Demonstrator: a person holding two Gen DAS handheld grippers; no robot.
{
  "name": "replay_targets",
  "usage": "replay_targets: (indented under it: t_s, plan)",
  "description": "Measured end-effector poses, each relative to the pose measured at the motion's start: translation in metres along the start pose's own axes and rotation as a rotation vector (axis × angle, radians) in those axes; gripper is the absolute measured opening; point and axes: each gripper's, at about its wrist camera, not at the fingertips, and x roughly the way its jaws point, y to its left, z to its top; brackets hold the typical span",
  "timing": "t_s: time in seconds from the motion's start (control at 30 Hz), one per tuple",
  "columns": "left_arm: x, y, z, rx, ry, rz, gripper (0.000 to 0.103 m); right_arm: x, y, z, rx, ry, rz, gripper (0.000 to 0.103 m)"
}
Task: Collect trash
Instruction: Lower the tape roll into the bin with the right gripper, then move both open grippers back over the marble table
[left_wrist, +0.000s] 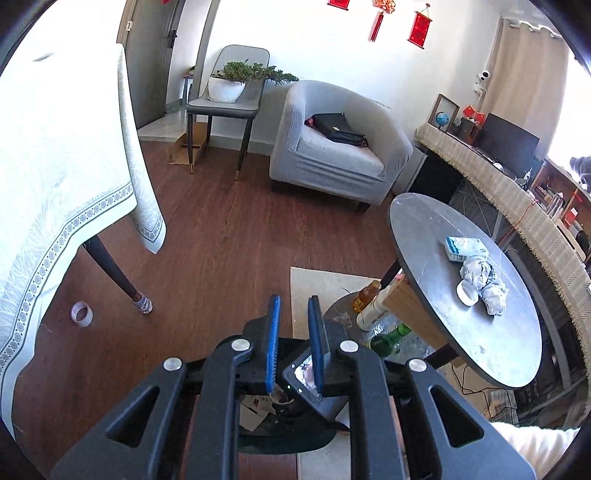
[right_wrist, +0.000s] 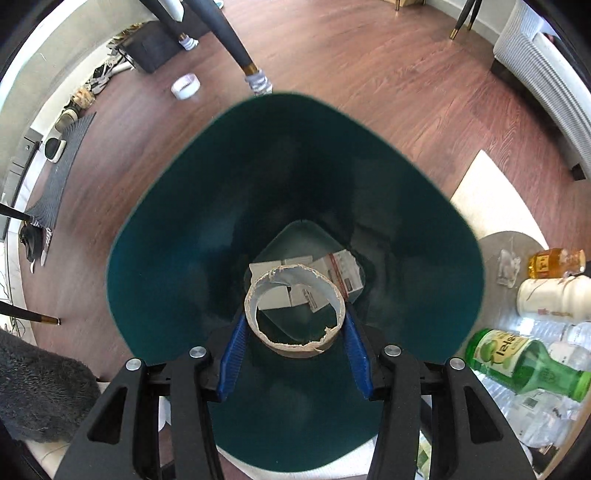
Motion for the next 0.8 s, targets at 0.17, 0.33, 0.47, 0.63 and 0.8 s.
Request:
replay_targets:
  t_s: [0.17, 0.33, 0.47, 0.63, 0.8]
  plan:
    - [-0.004, -0.005, 0.003, 0.008, -0.012, -0.003, 0.017, -0.009, -0.001, -0.002, 0.000, -0.018, -0.001, 0.058]
    - [-0.011, -0.013, 0.009, 0.014, -0.036, -0.007, 0.017, -0.030, -0.002, -0.004, -0.011, -0.067, 0.005, 0.058]
    - [-0.015, -0.015, 0.014, 0.009, -0.059, -0.012, 0.017, -0.069, 0.001, -0.005, -0.023, -0.154, 0.011, 0.057]
    - [-0.024, -0.019, 0.024, 0.002, -0.089, -0.015, 0.017, -0.137, 0.005, -0.007, -0.043, -0.325, -0.002, 0.049]
    - [-0.033, -0.028, 0.032, 0.009, -0.122, -0.025, 0.021, -0.212, -0.005, -0.019, -0.025, -0.506, -0.036, 0.047]
